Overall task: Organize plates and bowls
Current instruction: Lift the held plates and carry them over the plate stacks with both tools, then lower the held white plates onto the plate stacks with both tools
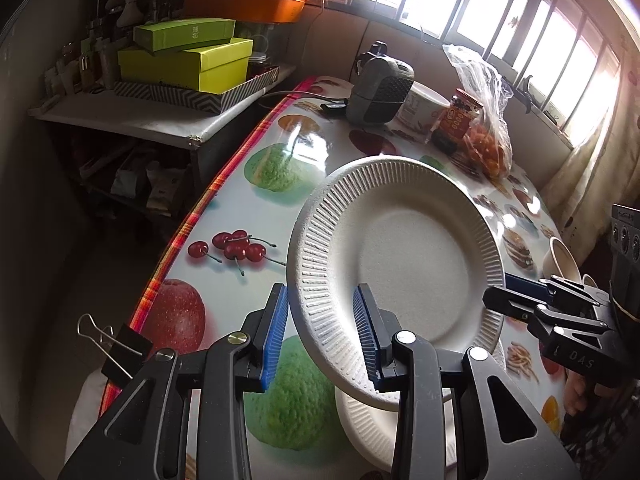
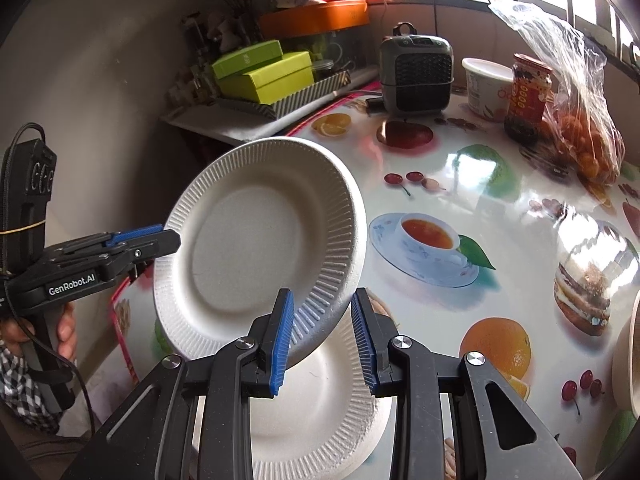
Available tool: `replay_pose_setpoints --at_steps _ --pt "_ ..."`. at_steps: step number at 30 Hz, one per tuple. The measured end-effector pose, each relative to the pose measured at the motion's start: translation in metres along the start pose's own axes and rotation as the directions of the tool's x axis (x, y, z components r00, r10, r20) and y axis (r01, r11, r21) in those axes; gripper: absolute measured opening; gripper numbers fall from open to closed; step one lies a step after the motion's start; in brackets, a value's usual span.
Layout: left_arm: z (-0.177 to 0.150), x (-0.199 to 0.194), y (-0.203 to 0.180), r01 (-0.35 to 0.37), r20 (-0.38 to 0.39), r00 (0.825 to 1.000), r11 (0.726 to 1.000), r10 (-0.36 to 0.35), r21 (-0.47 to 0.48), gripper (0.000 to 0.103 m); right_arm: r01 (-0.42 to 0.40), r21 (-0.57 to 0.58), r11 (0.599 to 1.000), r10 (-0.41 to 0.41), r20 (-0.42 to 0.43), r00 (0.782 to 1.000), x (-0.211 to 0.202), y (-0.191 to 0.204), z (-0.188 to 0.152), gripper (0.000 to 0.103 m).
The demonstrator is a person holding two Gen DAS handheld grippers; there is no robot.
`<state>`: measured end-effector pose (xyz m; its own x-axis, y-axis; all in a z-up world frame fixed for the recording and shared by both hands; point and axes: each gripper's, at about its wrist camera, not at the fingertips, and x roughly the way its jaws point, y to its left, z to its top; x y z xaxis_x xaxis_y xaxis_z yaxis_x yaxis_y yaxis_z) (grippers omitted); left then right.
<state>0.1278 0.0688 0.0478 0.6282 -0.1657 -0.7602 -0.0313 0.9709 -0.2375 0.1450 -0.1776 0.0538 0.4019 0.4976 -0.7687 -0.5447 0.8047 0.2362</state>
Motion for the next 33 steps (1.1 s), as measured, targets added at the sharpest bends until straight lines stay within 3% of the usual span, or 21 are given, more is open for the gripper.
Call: replay_pose_setpoints --at_steps 18,33 --pt "-0.02 -0.009 -0.013 0.019 -0.001 1.0 0.999 -0.019 0.035 0.035 0.017 0.015 1.0 -0.017 0.015 1.0 -0.022 0.003 -0.03 0.029" --pt "-0.041 0.001 -0.029 0.047 -0.045 0.998 0.997 -0.045 0.054 0.035 0.04 0.063 0.997 -0.04 -0.003 0.999 -0.029 -0.008 -0.059 0.03"
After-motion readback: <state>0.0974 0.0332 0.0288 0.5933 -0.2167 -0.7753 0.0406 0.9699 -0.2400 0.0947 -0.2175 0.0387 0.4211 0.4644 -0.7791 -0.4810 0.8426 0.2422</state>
